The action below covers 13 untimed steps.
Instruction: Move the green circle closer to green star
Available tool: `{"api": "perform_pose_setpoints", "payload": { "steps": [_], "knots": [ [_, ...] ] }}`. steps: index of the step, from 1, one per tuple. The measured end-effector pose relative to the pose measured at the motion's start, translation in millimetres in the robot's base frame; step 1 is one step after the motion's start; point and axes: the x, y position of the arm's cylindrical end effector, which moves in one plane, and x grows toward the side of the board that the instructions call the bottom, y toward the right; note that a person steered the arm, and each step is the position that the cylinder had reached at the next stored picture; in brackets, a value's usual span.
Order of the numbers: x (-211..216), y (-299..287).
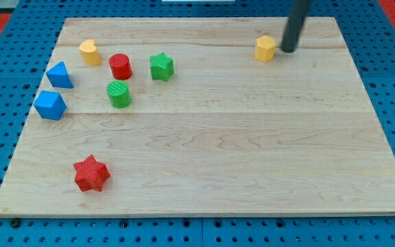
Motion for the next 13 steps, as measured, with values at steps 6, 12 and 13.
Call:
{"api": "perform_pose_setpoints", "payload": {
  "steps": [6, 12, 13],
  "knots": [
    [34.4, -128.4],
    [160.9, -292.9],
    [142.2, -300.5]
  ]
}}
